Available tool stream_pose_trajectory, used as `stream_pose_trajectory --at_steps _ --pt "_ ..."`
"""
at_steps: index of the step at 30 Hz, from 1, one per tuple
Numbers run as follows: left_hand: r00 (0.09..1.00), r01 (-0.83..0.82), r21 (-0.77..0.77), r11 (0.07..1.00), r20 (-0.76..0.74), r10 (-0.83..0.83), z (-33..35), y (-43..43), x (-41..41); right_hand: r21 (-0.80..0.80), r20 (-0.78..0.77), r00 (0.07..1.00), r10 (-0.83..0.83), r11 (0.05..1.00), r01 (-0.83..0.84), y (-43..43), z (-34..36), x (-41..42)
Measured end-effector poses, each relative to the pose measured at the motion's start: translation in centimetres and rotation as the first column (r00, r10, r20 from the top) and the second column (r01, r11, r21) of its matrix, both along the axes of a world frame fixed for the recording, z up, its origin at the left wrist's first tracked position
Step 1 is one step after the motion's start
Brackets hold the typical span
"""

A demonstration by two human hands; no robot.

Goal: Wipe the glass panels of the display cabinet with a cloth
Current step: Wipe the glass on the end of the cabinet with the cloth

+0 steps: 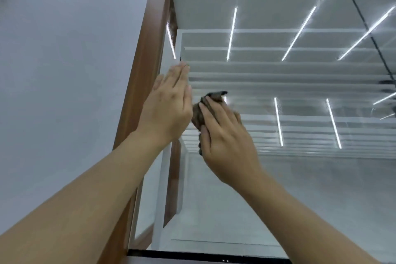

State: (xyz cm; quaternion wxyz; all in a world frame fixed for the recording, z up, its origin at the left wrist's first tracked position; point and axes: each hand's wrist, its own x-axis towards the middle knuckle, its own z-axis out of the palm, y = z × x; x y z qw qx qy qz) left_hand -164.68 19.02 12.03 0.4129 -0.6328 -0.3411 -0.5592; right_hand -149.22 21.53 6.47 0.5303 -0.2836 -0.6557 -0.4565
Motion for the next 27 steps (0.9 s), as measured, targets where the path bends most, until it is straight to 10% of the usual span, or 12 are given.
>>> stream_pose_trajectory --at_steps 8,13,20,27 --pt "0.998 -0.067 -0.064 0.996 -0.012 0.066 -1.1 2.9 0.5 -0.077 -0.362 0.932 -0.018 0.997 -0.011 -0.1 7.8 3.1" --pt "0.998 -0.056 -0.075 0.996 -0.001 0.056 -1.3 2.7 0.4 -0.008 -0.01 1.0 -0.023 1.0 0.023 0.0 -0.7 2.4" --pt "0.997 -0.076 -0.064 0.995 0.021 0.078 -1.4 3.0 0.7 -0.069 -0.329 0.944 -0.005 0.997 -0.019 -0.2 9.1 2.9" --pt "0.997 -0.072 -0.076 0.994 0.001 0.073 -1.3 2.9 0.4 -0.021 0.0 0.999 -0.044 0.999 0.044 -0.1 -1.6 5.6"
